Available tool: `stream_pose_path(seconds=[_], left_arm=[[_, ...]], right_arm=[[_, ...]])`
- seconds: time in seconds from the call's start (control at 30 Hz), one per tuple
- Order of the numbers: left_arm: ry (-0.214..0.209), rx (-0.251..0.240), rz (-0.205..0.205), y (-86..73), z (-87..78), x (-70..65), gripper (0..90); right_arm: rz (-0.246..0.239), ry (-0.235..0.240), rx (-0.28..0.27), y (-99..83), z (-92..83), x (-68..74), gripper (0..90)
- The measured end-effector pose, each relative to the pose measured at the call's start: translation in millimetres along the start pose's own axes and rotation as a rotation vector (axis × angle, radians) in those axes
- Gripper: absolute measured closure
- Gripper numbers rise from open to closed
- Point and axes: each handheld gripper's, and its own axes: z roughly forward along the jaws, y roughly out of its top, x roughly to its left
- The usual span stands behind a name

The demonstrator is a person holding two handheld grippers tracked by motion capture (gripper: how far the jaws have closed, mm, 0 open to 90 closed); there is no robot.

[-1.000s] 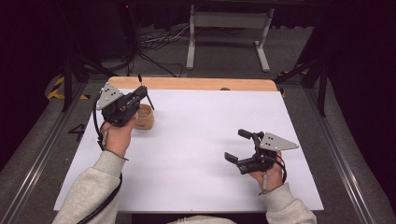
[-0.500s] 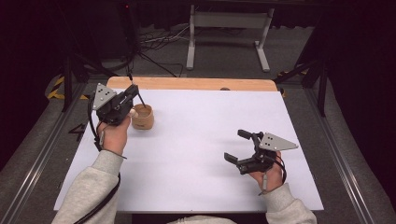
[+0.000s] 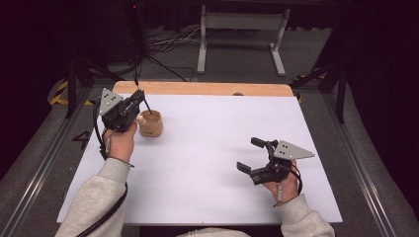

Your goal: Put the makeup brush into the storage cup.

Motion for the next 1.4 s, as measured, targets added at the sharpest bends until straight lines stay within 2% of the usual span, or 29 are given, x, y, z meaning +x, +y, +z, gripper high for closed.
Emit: stream_pose_path(seconds=[0.4,1.4], left_arm=[[0.016,0.018,-0.016,-13.5,6.7,7.3,84.1],[0.003,0.081,-0.042,-35.4,15.2,12.0,84.2]], right_arm=[[0.002,0.015,0.013,-1.8,2.9,1.3,1.0],[0.008,0.017,0.017,-2.6,3.9,0.4,1.0]])
